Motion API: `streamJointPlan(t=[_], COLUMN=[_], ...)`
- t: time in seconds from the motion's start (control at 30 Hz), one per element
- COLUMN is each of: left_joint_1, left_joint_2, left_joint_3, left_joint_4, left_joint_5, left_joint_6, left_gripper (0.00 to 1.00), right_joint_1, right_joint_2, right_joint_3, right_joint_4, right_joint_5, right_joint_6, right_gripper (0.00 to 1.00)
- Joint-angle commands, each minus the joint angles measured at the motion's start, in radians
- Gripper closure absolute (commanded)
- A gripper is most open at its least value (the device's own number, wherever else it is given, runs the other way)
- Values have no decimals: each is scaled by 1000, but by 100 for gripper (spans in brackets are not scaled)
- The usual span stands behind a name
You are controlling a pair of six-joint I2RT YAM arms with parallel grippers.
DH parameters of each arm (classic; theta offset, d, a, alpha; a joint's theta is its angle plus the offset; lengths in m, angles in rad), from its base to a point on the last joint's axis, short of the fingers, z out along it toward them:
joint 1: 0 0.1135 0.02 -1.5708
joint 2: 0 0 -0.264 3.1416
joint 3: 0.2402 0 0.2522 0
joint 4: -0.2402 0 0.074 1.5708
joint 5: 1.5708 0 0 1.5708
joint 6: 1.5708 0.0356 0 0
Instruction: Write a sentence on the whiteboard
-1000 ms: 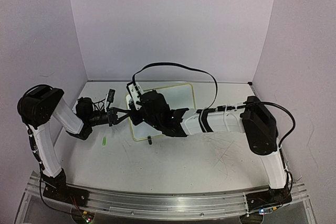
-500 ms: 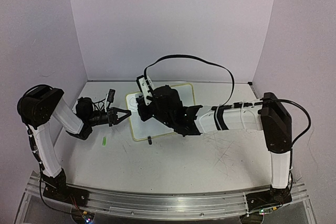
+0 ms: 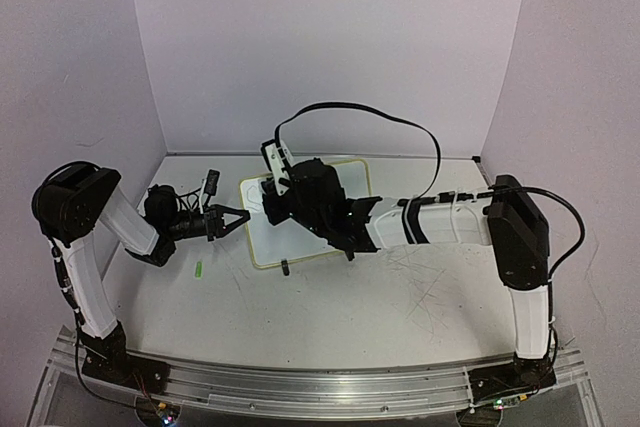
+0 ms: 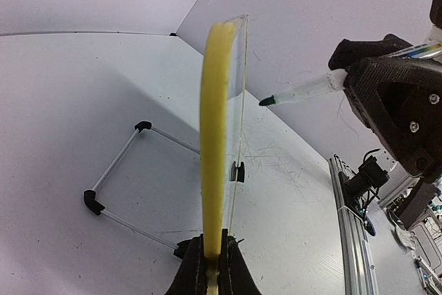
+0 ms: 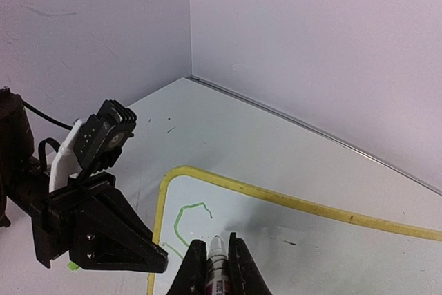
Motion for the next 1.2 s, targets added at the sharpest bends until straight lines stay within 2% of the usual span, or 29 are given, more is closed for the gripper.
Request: streamJointPlan(t=[0.0, 0.73, 1.17], left_joint_1=[-5, -7, -7], left_joint_2=[-27, -29, -27], left_joint_3=[11, 16, 19], left_joint_4=[-29, -41, -47], left_joint_5=[0, 2, 1], left_joint_6=[38, 44, 48], left_gripper=[100, 100, 100], right_joint_1=[-3, -3, -2], right_joint_2=[14, 49, 26], right_joint_3=[35, 64, 19], right_joint_4=[6, -26, -46], right_joint_5=[-7, 38, 48], right_joint_6=[-7, -7, 3], right_gripper=[100, 100, 100])
